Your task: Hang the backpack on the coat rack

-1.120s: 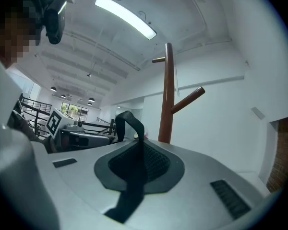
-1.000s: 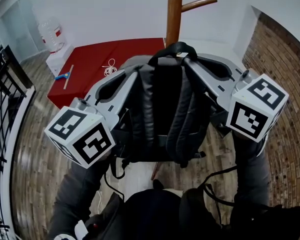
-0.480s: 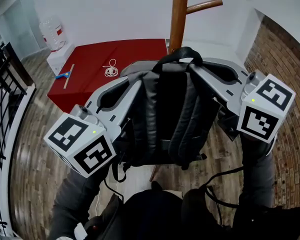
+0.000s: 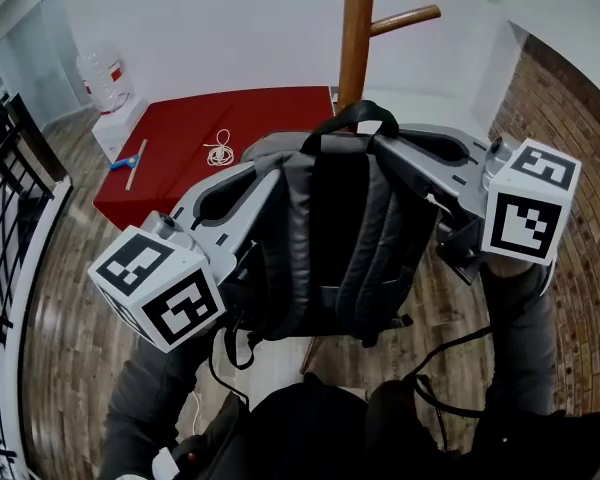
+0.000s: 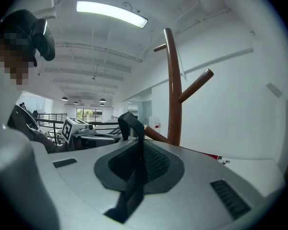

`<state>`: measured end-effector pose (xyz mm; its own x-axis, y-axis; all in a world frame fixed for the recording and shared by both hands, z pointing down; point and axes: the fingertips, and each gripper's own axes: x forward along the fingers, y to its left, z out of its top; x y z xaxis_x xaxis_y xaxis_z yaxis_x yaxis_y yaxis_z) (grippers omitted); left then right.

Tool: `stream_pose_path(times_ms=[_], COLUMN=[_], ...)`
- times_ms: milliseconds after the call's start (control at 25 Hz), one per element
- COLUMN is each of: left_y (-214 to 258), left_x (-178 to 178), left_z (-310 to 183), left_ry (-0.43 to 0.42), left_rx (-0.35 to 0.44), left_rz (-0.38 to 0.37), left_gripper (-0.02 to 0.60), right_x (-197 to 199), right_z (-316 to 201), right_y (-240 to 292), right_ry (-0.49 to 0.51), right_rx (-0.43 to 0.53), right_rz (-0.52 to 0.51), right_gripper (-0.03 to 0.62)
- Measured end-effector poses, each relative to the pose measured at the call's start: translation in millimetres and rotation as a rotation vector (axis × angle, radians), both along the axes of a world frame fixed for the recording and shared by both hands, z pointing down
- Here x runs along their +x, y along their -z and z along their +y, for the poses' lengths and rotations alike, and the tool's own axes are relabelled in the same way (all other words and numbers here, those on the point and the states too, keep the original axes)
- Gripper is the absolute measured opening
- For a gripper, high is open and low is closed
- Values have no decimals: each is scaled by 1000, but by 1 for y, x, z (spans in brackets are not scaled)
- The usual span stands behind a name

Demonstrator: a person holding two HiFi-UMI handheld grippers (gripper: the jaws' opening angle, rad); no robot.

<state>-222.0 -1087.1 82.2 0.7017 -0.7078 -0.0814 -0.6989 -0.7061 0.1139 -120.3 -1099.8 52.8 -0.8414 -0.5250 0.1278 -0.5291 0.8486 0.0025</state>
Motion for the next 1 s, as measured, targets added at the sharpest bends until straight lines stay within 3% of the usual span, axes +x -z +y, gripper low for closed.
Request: stream_pose_path(times_ms=[560,1000], left_y=[-18,-32], left_x=[-7,-32], left_z=[2,67], left_ry=[-23,-21], left_rx=[-1,47], left_rz=[12,27], left_gripper=[43,43], right_x=[-7,-31], right_z=[13,86], right_y=[-12,-28], right_ry=[-47,-113], right_rx=[143,235], right_rz=[19,16], right_gripper=[20,20])
